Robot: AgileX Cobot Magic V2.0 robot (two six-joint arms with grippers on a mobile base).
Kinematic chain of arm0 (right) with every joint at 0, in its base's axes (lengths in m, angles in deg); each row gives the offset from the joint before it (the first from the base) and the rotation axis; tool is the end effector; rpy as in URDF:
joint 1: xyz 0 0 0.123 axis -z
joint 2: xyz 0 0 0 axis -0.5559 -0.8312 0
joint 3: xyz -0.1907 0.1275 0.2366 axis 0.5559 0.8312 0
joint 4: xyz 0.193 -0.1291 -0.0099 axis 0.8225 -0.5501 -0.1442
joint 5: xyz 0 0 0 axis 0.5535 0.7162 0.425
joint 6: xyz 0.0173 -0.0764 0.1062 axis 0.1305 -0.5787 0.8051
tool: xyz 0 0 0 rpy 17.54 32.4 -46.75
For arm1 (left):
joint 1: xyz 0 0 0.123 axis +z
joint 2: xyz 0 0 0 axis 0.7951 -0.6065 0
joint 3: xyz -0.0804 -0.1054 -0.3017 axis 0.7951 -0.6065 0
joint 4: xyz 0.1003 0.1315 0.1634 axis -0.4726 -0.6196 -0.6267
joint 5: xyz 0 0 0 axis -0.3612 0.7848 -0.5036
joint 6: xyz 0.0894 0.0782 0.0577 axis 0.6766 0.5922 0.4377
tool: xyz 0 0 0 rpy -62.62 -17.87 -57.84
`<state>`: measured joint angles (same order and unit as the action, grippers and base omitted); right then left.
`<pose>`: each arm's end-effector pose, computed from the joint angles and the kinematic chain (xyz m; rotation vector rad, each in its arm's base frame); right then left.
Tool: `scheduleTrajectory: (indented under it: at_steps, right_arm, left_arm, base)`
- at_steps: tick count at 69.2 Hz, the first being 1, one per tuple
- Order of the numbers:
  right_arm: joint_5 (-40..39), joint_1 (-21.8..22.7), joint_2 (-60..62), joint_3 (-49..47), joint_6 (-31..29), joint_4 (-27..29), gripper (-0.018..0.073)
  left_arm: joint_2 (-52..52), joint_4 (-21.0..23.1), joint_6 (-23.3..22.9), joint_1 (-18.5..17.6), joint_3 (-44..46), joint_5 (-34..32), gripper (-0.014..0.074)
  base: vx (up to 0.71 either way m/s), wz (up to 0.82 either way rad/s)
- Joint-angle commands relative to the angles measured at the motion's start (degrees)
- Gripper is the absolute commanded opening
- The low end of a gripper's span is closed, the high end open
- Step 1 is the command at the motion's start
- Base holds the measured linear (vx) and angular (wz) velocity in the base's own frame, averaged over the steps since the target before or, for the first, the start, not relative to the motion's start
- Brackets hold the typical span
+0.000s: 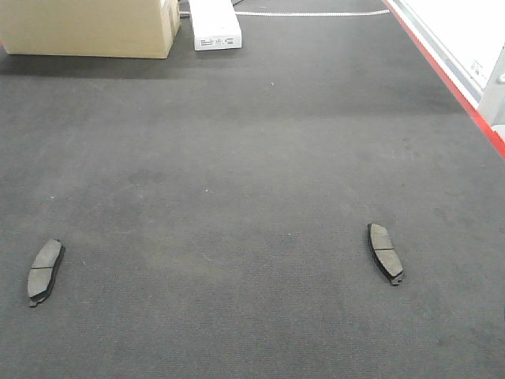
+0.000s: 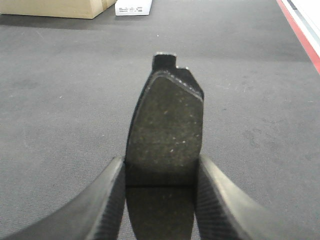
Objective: Move and align brake pads A on conveyor
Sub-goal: 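Turn and stop the base facing the black conveyor belt, then lower the left gripper's brake pad onto the belt beside the nearer pad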
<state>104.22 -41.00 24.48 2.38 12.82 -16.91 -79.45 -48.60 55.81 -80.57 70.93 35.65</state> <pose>0.0354 0.0150 0.2804 -0.1784 1.8813 0.1572 -0.0025 0.0184 0.2878 0.1454 1.9512 -0.3851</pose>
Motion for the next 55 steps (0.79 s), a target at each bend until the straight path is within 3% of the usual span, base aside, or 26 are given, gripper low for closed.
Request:
scheduleTrajectory:
  at_steps: [1,13,22,34,55]
  right_arm:
    - [-5.53,0.17,-0.49,-1.89,-0.46,0.05,-0.0003]
    - [-5.53,0.17,-0.49,-1.89,-0.46,0.05,-0.0003]
    - [-5.53,0.17,-0.49,-1.89,-0.46,0.05,-0.0003]
    - [-5.53,0.17,-0.49,-1.89,-0.46,0.05,-0.0003]
    - [-5.53,0.17,-0.49,-1.89,-0.46,0.05,-0.0003]
  left_arm:
    - [-6.78,-0.10,-2.48,-0.27,2.91,-8.07,-0.0004]
    - [-24.44,0.42,-2.66,-0.27,8.19,-9.90,0.0000]
    - [-38.17,-0.46,-6.58,-0.27,12.14,-12.15,0.0004]
    - [-55.22,-1.21,-6.50,-0.27,16.62,-17.17,0.0006]
    - [-81.37,-1.62,-6.44,-0.27,27.37,-16.76,0.0015]
  base:
    - [0.00,0.00]
    - [0.00,0.00]
    - [0.00,0.00]
    - [0.00,0.00]
    - [0.00,0.00]
